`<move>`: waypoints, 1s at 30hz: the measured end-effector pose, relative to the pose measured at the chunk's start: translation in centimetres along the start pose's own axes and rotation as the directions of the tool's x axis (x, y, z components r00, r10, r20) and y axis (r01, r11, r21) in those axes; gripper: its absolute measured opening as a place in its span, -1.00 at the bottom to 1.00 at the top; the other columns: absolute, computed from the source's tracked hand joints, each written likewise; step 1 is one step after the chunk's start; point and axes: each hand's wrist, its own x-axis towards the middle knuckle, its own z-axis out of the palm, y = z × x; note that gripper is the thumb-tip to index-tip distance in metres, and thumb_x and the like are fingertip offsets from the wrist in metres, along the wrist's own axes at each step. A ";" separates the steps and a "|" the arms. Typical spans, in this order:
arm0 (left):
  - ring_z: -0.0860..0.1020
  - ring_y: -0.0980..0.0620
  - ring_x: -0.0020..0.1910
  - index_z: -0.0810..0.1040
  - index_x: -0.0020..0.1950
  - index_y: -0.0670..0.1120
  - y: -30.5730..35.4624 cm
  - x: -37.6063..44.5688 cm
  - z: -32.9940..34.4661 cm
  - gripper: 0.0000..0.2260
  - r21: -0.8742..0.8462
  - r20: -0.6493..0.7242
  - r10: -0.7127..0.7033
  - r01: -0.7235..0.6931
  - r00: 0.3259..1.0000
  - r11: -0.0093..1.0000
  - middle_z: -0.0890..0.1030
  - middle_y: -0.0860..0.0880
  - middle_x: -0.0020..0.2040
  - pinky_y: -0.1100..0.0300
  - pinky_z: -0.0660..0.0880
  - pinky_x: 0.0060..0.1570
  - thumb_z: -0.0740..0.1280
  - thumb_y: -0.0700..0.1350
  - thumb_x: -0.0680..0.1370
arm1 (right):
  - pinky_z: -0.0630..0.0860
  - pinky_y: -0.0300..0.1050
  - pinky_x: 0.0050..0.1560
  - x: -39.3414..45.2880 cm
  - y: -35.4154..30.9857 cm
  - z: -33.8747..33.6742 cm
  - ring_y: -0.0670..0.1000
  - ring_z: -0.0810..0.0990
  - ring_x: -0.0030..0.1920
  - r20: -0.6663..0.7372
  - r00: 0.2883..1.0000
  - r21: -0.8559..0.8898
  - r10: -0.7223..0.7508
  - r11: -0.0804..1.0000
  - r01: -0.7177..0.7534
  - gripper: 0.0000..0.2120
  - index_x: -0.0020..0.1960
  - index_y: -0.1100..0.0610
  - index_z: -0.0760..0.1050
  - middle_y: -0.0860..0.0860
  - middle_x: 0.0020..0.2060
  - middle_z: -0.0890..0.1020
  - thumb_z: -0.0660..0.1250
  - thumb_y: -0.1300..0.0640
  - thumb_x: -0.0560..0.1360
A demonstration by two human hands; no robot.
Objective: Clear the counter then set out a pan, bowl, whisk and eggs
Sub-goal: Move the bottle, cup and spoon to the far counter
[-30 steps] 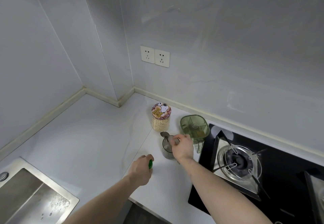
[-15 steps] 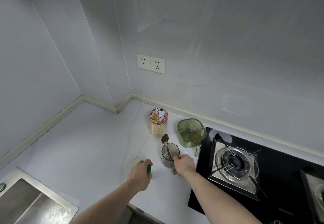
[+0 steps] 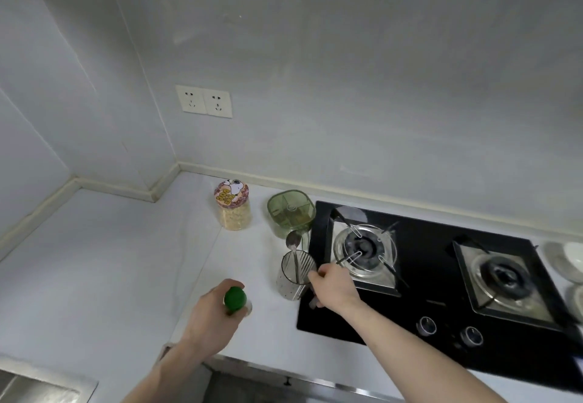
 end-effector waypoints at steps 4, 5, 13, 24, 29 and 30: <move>0.38 0.10 -0.51 0.48 0.07 0.18 4.4 -1.3 1.2 -0.75 -0.070 0.063 0.069 -0.065 0.996 0.995 0.55 0.07 -0.50 0.26 0.36 -0.43 0.47 0.04 0.47 | 0.65 -0.11 -0.29 -4.2 3.0 -3.9 0.03 0.71 -0.44 -0.023 0.999 0.049 0.038 0.998 -0.036 -0.76 -0.25 0.13 0.49 0.16 -0.32 0.71 0.25 0.05 0.55; 0.35 0.09 -0.52 0.48 0.07 0.17 5.8 -1.6 1.8 -0.75 -0.084 0.092 0.092 -0.084 0.992 0.993 0.54 0.07 -0.51 0.24 0.36 -0.43 0.47 0.04 0.48 | 0.70 -0.04 -0.22 -5.3 4.1 -5.0 0.03 0.71 -0.43 -0.031 0.998 0.072 0.053 0.996 -0.051 -0.77 -0.24 0.13 0.50 0.15 -0.32 0.71 0.26 0.04 0.53; 0.42 0.09 -0.50 0.54 0.05 0.14 17.4 -5.5 7.8 -0.73 -0.113 0.190 0.279 -0.261 0.941 0.959 0.63 0.00 -0.41 0.29 0.43 -0.40 0.53 -0.07 0.44 | 0.68 0.16 -0.12 -15.1 13.8 -14.2 0.05 0.72 -0.41 -0.151 0.981 0.164 0.126 0.981 -0.100 -0.73 -0.31 0.15 0.42 0.20 -0.33 0.68 0.26 0.09 0.53; 0.52 0.23 -0.42 0.55 0.06 0.16 33.8 -18.5 22.7 -0.72 -0.183 0.351 0.465 -0.427 0.813 0.885 0.60 0.28 -0.37 0.42 0.43 -0.33 0.54 -0.06 0.44 | 0.67 0.16 -0.16 -28.3 34.6 -26.5 0.08 0.70 -0.40 -0.347 0.895 0.204 0.279 0.954 -0.219 -0.71 -0.40 0.12 0.42 0.12 -0.43 0.66 0.22 -0.09 0.32; 0.49 0.25 -0.40 0.56 0.06 0.16 39.0 -21.8 28.1 -0.72 -0.199 0.412 0.523 -0.486 0.746 0.851 0.57 0.32 -0.36 0.40 0.40 -0.33 0.53 -0.06 0.43 | 0.68 0.11 -0.23 -32.3 39.8 -30.5 0.14 0.71 -0.45 -0.346 0.859 0.323 0.376 0.908 -0.267 -0.78 -0.34 0.15 0.40 0.25 -0.38 0.67 0.27 0.03 0.39; 0.49 0.25 -0.40 0.56 0.07 0.17 40.0 -22.0 29.2 -0.72 -0.197 0.429 0.529 -0.496 0.732 0.846 0.56 0.33 -0.38 0.41 0.40 -0.33 0.53 -0.06 0.43 | 0.62 0.02 -0.30 -33.0 40.6 -31.5 0.14 0.71 -0.45 -0.356 0.853 0.333 0.381 0.905 -0.265 -0.79 -0.33 0.14 0.39 0.28 -0.38 0.67 0.27 0.07 0.42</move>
